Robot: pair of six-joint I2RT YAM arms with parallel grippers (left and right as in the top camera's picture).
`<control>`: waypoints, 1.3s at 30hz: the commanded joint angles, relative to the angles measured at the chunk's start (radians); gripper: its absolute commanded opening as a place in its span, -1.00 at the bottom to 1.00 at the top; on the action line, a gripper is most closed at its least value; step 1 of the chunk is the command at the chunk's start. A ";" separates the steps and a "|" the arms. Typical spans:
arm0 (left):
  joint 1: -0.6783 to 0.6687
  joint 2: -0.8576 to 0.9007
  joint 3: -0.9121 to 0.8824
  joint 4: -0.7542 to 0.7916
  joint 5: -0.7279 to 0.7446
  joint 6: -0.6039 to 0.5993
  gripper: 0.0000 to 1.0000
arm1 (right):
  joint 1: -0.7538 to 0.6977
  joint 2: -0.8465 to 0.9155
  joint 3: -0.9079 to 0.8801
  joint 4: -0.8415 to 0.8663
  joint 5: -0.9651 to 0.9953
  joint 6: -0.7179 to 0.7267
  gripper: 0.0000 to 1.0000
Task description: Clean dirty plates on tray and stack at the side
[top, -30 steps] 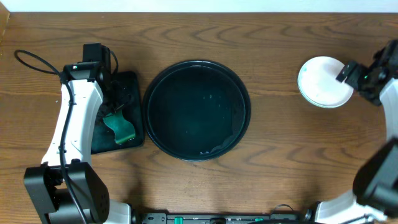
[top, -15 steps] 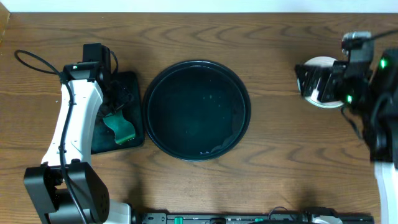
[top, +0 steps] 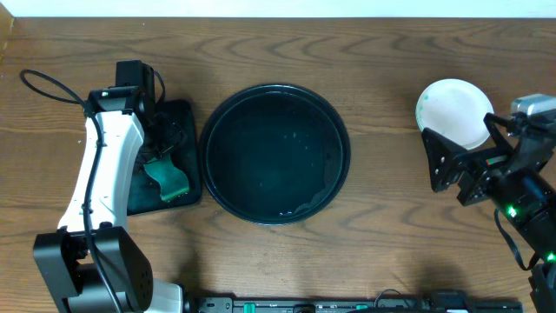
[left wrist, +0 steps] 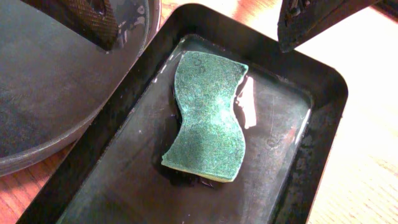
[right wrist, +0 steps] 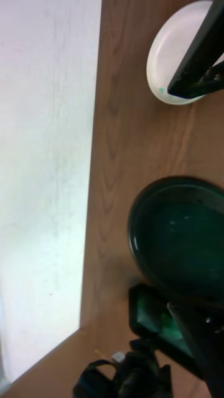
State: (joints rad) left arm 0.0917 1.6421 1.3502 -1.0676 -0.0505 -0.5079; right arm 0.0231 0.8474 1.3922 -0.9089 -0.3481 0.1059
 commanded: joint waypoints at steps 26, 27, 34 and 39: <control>0.003 0.005 -0.008 -0.005 -0.002 0.002 0.65 | -0.062 -0.752 -0.683 0.409 -0.114 -0.245 0.99; 0.003 0.005 -0.008 -0.005 -0.002 0.002 0.64 | -0.068 -0.778 -0.726 0.450 -0.124 -0.245 0.98; 0.003 0.005 -0.008 -0.005 -0.002 0.002 0.65 | -0.092 -0.840 -1.004 0.768 -0.185 -0.241 0.99; 0.003 0.005 -0.008 -0.005 -0.002 0.002 0.65 | -0.094 -0.842 -1.167 1.005 -0.181 -0.241 0.99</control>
State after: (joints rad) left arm 0.0917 1.6421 1.3487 -1.0679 -0.0509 -0.5083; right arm -0.0635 0.0147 0.2977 0.0166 -0.5133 -0.1371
